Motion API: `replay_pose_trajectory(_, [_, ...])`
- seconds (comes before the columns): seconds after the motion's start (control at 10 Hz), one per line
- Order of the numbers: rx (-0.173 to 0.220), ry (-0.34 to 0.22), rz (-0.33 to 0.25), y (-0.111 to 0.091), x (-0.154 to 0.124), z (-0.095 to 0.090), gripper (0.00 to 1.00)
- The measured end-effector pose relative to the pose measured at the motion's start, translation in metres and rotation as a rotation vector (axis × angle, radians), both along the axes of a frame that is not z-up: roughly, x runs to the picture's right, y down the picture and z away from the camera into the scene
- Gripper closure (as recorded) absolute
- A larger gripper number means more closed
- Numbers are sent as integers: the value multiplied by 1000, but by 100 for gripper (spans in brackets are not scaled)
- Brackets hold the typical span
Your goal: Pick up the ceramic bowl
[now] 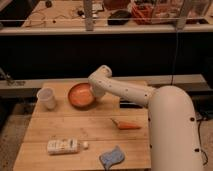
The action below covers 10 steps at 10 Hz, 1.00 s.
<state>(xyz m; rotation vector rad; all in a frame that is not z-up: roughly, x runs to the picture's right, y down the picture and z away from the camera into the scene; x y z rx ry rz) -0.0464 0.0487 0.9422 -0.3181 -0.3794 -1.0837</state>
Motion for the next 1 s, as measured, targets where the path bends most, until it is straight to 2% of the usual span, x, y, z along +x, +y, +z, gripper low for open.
replay_pose_trajectory(0.4, [15,-9,-8,-5,0,5,100])
replay_pose_trajectory(1.0, [37,-33,-13,-6,-6,2,100])
